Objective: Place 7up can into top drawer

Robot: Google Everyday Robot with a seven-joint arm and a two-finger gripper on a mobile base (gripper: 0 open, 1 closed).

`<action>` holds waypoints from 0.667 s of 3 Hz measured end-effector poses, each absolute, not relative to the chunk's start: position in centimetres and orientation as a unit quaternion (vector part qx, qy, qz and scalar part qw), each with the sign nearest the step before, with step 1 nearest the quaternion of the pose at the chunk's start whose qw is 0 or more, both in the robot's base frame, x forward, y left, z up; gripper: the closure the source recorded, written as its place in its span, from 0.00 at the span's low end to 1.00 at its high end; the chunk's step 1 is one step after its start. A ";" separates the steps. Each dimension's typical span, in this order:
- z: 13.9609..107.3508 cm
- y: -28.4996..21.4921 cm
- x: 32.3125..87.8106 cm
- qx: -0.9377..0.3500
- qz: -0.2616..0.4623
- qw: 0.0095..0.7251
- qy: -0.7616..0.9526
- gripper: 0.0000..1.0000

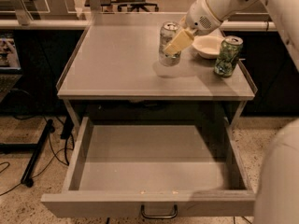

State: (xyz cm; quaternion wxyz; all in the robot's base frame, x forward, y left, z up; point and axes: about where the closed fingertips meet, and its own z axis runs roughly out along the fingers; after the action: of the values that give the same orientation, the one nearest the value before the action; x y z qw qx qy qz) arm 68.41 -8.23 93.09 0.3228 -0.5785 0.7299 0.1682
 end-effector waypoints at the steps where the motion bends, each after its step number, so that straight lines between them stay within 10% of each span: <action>1: 93.7 -9.0 64.8 -0.549 0.172 0.342 0.743 1.00; 2: 95.5 -9.5 60.5 -0.517 0.164 0.386 0.746 1.00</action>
Offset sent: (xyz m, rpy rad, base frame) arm -0.1624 -0.0106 -0.0596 0.1144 0.0266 -0.2200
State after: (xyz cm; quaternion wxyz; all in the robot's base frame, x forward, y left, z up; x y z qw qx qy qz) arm 60.50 -9.54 95.53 0.3864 -0.5168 0.7461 0.1643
